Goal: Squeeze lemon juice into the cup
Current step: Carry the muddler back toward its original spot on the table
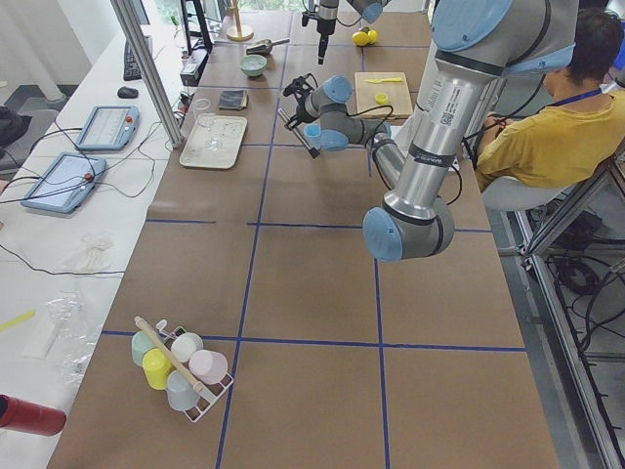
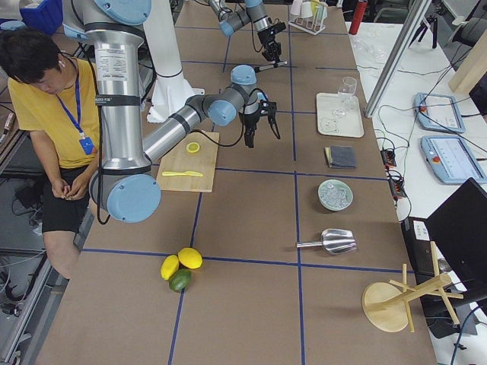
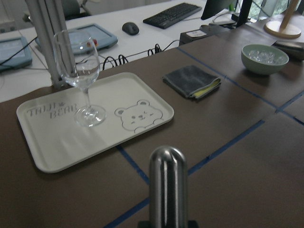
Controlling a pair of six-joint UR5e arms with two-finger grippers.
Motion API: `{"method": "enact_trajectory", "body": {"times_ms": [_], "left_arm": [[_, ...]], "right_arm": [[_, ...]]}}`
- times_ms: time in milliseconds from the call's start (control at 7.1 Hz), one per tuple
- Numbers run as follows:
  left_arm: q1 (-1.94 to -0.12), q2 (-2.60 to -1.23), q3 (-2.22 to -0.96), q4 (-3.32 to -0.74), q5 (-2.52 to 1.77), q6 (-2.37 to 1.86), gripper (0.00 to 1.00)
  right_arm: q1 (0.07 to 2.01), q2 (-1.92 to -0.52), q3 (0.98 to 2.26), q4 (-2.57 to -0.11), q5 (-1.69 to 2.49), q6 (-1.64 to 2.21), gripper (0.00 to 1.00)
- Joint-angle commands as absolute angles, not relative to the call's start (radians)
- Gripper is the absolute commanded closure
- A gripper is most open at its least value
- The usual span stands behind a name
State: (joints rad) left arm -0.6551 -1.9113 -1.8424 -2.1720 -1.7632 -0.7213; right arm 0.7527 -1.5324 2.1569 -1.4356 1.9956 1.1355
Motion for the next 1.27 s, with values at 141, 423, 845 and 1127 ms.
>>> {"method": "enact_trajectory", "body": {"times_ms": [141,423,845,1127], "left_arm": [[-0.83,-1.62,-1.862,-2.154,-2.017,-0.733,1.0],[-0.868,-1.549,-1.809,-2.131,-2.036,-0.847,1.0],[-0.861,-1.598,-1.676,-2.054,-2.031,-0.93,1.0],[-0.862,-1.597,-1.669,-2.052,-2.031,-0.928,1.0]], "right_arm": [[0.753,-1.54,2.155,-1.436,1.994,1.129,0.0],[0.753,-1.542,2.157,-1.436,1.994,1.129,0.0],[0.753,-1.542,2.16,-1.434,1.994,1.137,0.0],[0.752,-1.542,2.16,-1.434,1.993,1.14,0.0]]}}
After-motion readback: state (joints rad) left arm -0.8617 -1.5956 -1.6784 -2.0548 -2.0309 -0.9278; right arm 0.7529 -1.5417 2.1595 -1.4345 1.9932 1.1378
